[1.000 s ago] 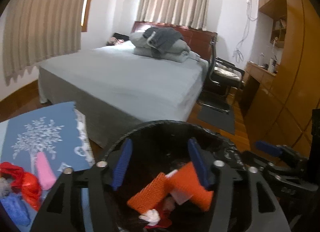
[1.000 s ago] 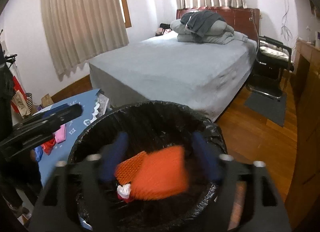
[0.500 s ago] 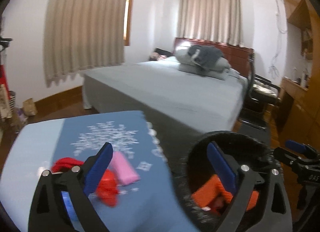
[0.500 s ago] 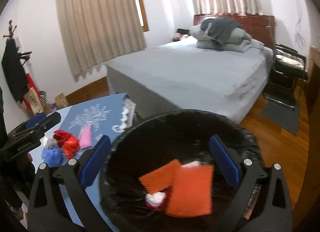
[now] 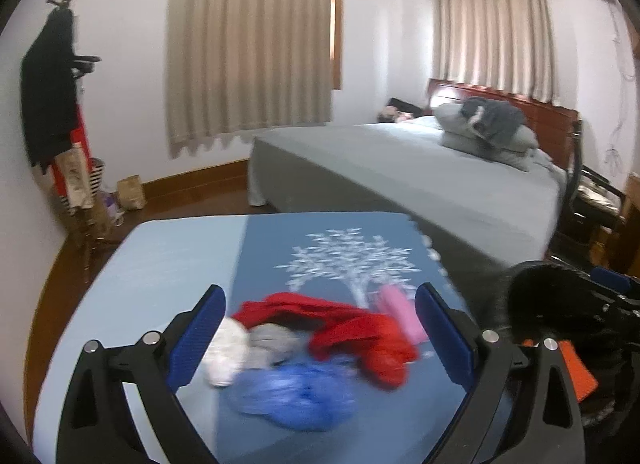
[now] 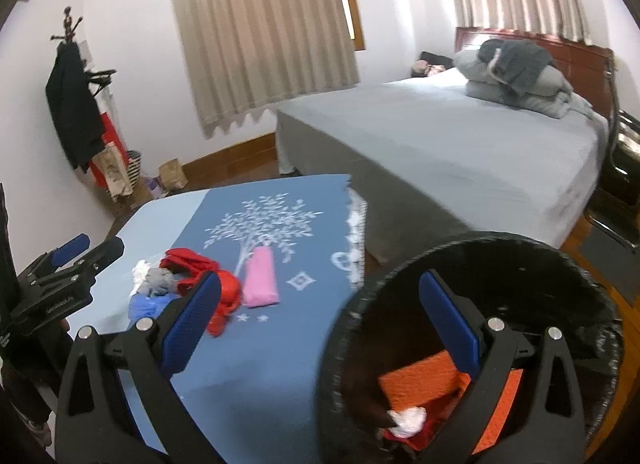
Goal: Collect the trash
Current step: 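Grasp the white tissue with the left tool while the right tool grasps the pink sponge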
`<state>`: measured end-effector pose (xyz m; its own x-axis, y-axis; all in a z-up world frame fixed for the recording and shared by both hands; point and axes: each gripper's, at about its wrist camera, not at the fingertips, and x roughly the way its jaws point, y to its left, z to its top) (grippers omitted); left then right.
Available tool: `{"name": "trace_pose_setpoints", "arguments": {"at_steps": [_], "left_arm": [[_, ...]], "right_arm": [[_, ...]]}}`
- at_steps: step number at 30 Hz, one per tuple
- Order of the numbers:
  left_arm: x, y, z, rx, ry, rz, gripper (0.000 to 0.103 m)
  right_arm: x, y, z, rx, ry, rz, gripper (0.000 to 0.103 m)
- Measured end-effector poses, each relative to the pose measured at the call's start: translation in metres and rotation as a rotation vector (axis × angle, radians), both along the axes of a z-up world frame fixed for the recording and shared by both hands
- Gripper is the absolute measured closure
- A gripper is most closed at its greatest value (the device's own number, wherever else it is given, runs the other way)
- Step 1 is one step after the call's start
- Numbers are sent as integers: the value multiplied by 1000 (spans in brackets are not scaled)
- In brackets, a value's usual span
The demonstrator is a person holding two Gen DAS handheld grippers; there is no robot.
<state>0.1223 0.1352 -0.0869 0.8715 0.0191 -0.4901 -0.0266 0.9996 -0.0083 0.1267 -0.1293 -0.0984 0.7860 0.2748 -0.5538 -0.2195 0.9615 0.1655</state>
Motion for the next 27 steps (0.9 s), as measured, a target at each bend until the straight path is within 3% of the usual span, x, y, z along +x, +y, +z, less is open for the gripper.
{"name": "trace_pose_setpoints", "arguments": {"at_steps": [13,27], "left_arm": [[11,74,-41,12,87,156,12],[43,94,-81,-29,190,150,22]], "right_arm": [[35,65,-27,-50,26,77,7],[73,85,-54,-70,73,79,7]]}}
